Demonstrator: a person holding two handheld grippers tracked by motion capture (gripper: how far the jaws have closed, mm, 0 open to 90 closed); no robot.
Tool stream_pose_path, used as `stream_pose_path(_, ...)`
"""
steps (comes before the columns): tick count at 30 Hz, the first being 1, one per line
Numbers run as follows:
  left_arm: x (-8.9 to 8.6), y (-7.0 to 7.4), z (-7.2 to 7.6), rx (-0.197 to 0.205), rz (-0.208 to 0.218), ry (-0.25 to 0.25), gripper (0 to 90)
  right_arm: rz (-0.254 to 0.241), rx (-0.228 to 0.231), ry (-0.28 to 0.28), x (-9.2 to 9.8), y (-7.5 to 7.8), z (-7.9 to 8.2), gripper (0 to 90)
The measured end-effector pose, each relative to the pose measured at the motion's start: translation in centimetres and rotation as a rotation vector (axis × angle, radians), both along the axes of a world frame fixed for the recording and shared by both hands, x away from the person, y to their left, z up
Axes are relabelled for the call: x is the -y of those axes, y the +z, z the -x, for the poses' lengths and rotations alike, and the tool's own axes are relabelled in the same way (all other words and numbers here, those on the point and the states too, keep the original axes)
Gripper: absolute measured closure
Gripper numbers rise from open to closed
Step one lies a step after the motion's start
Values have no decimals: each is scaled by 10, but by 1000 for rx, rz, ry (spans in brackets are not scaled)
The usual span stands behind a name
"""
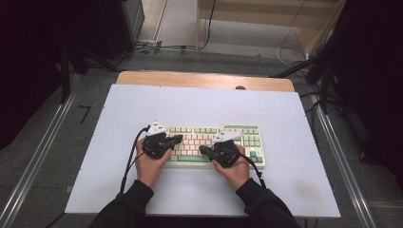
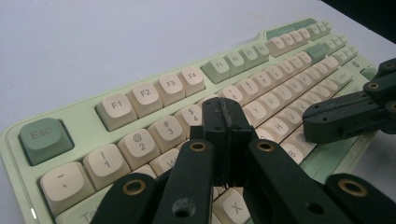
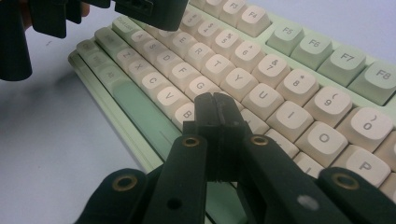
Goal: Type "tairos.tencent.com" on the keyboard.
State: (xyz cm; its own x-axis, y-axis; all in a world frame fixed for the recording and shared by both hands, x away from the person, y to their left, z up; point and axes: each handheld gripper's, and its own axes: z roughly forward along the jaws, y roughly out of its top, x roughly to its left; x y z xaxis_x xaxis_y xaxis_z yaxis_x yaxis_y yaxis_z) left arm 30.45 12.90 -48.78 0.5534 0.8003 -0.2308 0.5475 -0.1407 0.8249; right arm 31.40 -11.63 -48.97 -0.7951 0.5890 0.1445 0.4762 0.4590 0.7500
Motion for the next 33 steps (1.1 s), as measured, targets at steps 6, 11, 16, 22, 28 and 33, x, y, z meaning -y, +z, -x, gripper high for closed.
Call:
stream_pose_path(6, 0, 0, 0, 0, 2, 0, 900, 11, 6, 2, -1, -1, 0, 880)
stream_pose_path(11, 0, 0, 0, 0, 1, -1, 900, 11, 6, 3, -1, -2, 1, 880)
stream_pose_path(16, 0, 0, 0, 0, 0, -2, 900, 13, 6, 4, -1, -2, 1, 880)
stream_pose_path(22, 0, 0, 0, 1, 4, -2, 900, 21, 4, 4, -1, -3, 1, 880)
stream_pose_path(28, 1, 0, 0, 0, 2, -1, 900, -11, 15, -1, 2, 3, 2, 880)
stream_pose_path(33, 1, 0, 0, 2, 8, -1, 900, -14, 18, -11, 6, 5, 1, 881)
